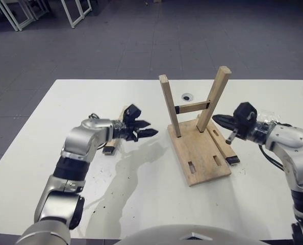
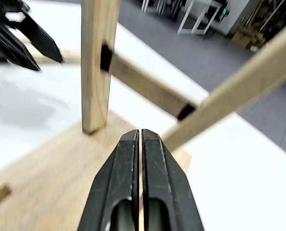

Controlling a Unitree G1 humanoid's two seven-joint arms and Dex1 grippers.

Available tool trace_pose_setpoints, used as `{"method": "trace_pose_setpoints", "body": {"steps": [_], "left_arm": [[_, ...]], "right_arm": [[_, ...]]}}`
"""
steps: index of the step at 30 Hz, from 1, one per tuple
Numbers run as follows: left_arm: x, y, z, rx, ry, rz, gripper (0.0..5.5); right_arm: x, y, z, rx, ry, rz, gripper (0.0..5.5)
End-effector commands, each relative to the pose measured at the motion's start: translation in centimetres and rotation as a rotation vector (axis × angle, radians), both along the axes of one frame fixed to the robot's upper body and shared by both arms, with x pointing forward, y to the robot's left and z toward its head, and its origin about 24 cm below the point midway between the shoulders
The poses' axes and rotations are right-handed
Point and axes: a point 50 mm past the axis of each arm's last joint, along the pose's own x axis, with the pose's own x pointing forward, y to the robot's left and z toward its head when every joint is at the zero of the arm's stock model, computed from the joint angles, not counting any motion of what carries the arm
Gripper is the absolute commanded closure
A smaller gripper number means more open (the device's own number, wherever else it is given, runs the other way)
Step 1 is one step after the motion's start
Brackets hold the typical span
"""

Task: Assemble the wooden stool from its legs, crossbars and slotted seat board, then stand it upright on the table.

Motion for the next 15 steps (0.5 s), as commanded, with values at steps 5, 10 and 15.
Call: {"method": "trace_pose_setpoints", "body": {"steps": [5, 10, 15], "left_arm": [[-1.3, 2.0, 2.1, 0.034, -0.235, 0.304, 2.65], [2.6, 2.4, 10.6, -0.124, -0.547, 0.451, 2.65], [7.6, -1.6, 18.5, -0.298, -0.701, 0.413, 2.65]], "right_arm": [[-3.1, -2.8, -5.9, -0.256, 0.24, 0.077, 5.4], [-3.7, -2.1, -7.2, -0.281, 0.286, 0.15, 5.4], [-3.1, 0.1, -7.9, -0.239, 0.276, 0.201, 5.4]]}}
